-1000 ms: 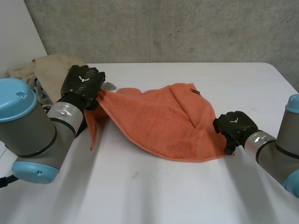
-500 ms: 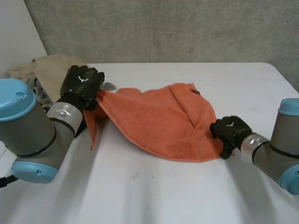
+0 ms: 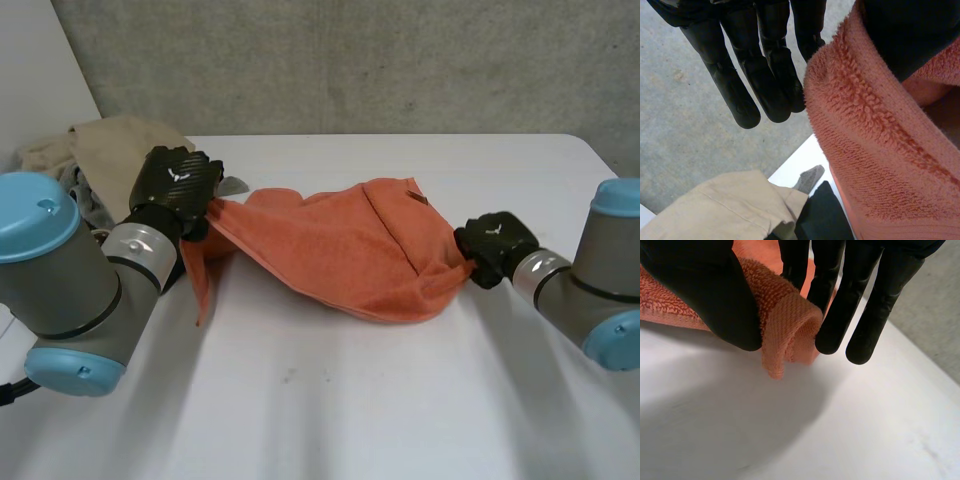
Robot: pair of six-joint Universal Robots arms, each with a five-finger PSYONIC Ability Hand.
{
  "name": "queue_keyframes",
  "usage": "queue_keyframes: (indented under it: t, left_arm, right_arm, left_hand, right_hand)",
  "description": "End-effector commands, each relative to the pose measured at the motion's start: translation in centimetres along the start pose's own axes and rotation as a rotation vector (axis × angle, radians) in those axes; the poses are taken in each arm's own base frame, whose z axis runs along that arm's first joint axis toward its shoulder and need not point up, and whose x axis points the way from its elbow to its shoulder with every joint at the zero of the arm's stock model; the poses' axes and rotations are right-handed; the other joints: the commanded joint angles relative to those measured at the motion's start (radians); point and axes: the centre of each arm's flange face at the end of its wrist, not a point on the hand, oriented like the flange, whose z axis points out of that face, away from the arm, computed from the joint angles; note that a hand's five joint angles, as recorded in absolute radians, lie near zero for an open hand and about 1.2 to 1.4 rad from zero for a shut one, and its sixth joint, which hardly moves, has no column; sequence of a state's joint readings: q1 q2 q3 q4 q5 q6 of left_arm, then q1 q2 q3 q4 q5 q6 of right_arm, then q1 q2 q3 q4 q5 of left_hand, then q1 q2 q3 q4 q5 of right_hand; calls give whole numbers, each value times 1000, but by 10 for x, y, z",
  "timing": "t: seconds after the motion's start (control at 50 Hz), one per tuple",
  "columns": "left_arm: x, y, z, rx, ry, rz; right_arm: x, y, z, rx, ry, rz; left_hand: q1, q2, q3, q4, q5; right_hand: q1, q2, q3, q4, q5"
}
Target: Fold the laundry.
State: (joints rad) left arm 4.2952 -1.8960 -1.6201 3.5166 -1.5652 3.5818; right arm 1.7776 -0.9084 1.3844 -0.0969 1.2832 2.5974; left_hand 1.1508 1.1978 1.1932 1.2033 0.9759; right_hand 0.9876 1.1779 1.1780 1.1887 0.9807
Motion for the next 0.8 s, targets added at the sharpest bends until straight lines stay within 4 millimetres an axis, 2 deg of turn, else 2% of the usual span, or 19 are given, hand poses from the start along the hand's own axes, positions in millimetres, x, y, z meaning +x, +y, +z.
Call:
queue_keyframes:
  t: [0.02,0.12,0.16,0.24,0.3,0.36,0.38,0.4,0.46,0.48,0.52,0.54,0.56,0.6,0.62,0.68,0.7,0.78,0.8]
  left_arm:
    - [6,11,-12,-75,40,13]
    - [7,13,-30,-174,86,16]
    - [9,16,-42,-243,124,15]
    - [17,27,-62,-378,202,18]
    - [21,35,-67,-431,230,29]
    - [30,54,-59,-476,259,68]
    - [32,59,-54,-480,265,83]
    - [33,65,-40,-464,263,122]
    - [30,65,-13,-412,238,184]
    - [25,57,6,-348,205,219]
    - [19,44,26,-271,161,245]
    - [15,35,37,-222,132,257]
    - [4,14,57,-115,64,273]
    - [-8,-11,75,7,-13,278]
    - [-20,-38,89,134,-93,283]
    - [-41,-82,103,341,-221,283]
    - [-54,-108,106,456,-303,278]
    - [-72,-147,104,621,-409,271]
    - [-73,-149,103,625,-412,271]
  right_arm:
    - [27,-38,-41,-24,27,-71]
    - [45,-46,-92,-211,-22,-157]
    - [43,-40,-115,-325,-89,-199]
    - [32,-29,-144,-481,-196,-272]
    - [30,-25,-147,-495,-197,-287]
    - [30,-23,-140,-460,-159,-282]
    - [31,-22,-136,-448,-142,-275]
    - [36,-18,-124,-428,-106,-254]
    - [50,-16,-98,-380,-23,-237]
    - [59,-22,-82,-336,28,-228]
    - [65,-36,-71,-276,68,-227]
    - [74,-57,-63,-199,126,-227]
    - [80,-68,-60,-158,158,-225]
    - [91,-91,-56,-71,225,-223]
    - [102,-113,-52,24,292,-220]
    - [120,-145,-52,180,392,-215]
    - [131,-164,-55,281,455,-209]
    - [149,-203,-75,497,580,-195]
    - [151,-207,-78,524,593,-194]
  left_hand:
    - [246,198,203,193,246]
    - [246,198,203,193,246]
    - [246,198,203,193,246]
    - [246,198,203,193,246]
    - [246,198,203,193,246]
    - [246,198,203,193,246]
    - [246,198,203,193,246]
    - [246,198,203,193,246]
    - [246,198,203,193,246]
    - [246,198,203,193,246]
    - [246,198,203,193,246]
    - [246,198,203,193,246]
    - [246,198,203,193,246]
    - [246,198,203,193,246]
    - [246,198,203,193,246]
    - [246,198,203,193,246]
    - [246,198,203,193,246]
    - [246,198,203,193,246]
    - [246,198,203,193,246]
  right_hand:
    - [409,218,218,208,241]
    - [409,218,218,208,241]
    - [409,218,218,208,241]
    - [409,218,218,208,241]
    - [409,218,218,208,241]
    - [409,218,218,208,241]
    - [409,218,218,208,241]
    - [409,218,218,208,241]
    - [409,218,218,208,241]
    - [409,218,218,208,241]
    - [409,218,218,208,241]
    - [409,218,218,208,241]
    - [409,218,218,208,241]
    - [409,218,218,208,241]
    - [409,218,218,208,241]
    - [409,218,218,208,241]
    - [409,218,218,208,241]
    - [409,218,218,208,241]
    - [409,218,218,208,241]
